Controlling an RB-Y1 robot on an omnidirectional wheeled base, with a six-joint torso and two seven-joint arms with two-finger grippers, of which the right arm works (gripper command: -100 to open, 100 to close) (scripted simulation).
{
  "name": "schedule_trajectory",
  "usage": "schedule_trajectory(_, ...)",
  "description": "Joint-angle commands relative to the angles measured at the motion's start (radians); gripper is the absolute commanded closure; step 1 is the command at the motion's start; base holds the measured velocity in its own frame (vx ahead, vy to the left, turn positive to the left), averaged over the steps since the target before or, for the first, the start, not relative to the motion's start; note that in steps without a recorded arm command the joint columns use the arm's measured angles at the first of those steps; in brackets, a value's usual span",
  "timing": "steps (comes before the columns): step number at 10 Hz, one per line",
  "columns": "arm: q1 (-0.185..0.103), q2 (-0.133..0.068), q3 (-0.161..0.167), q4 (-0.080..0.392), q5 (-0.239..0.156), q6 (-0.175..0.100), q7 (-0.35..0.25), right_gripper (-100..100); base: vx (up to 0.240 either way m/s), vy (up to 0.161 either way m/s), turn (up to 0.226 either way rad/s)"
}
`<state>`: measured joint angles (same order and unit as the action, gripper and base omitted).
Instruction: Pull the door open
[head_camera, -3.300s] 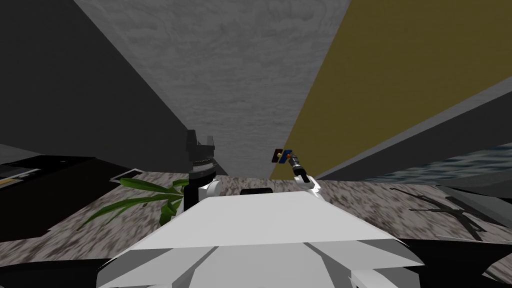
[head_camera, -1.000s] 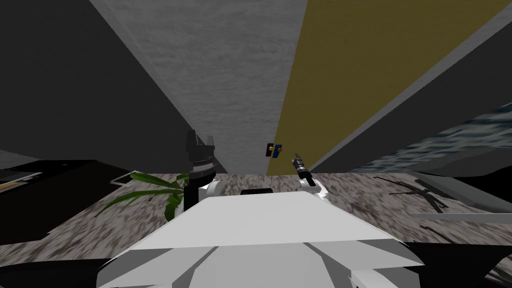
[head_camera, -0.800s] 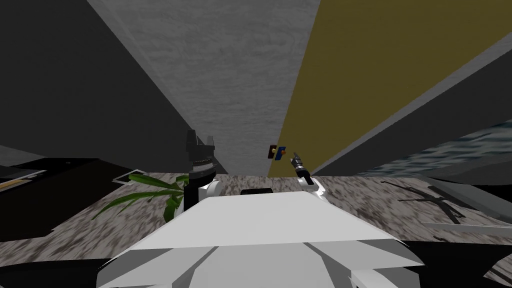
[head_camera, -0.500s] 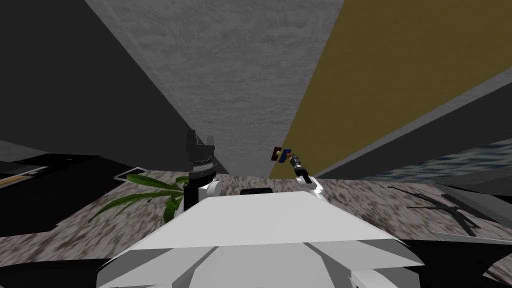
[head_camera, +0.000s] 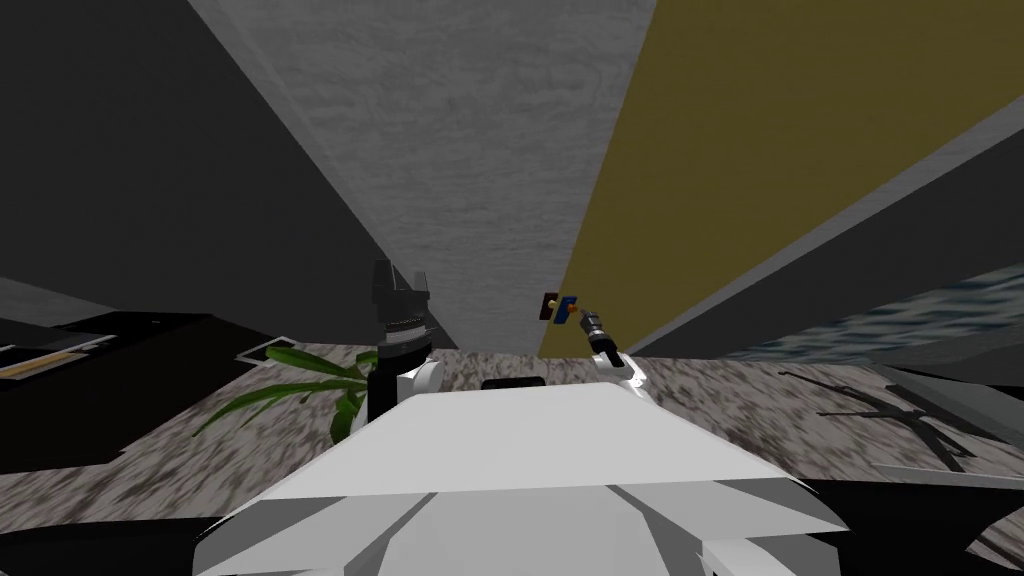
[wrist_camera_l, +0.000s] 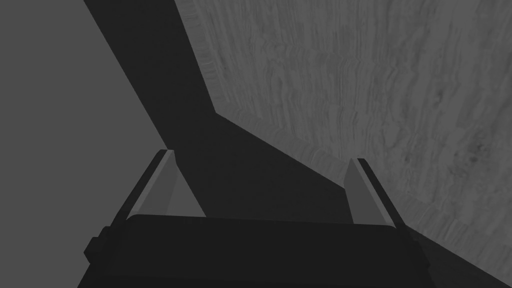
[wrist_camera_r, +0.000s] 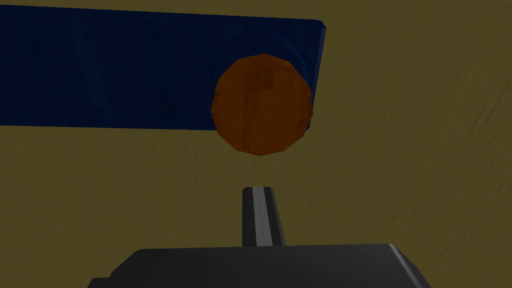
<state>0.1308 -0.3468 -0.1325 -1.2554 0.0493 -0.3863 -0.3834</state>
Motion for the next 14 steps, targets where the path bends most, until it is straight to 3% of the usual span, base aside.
schedule_trajectory(1, 0.015, -0.010, -0.009, 0.000, -0.002, 0.002, -0.005, -100, -0.095, -0.064, -0.125)
schedule_trajectory(3, 0.026, -0.014, -0.005, -0.009, -0.002, 0.000, -0.012, -100, -0.158, -0.080, -0.040)
schedule_trajectory(7, 0.040, -0.013, 0.044, -0.060, 0.007, -0.013, -0.040, -100, -0.205, 0.087, 0.063)
schedule_trajectory(12, 0.056, -0.030, -0.034, 0.002, -0.006, 0.001, -0.015, -100, 0.014, -0.065, -0.099)
schedule_trajectory(14, 0.044, -0.024, -0.032, 0.005, -0.006, 0.001, -0.010, -100, 0.171, -0.041, 0.049)
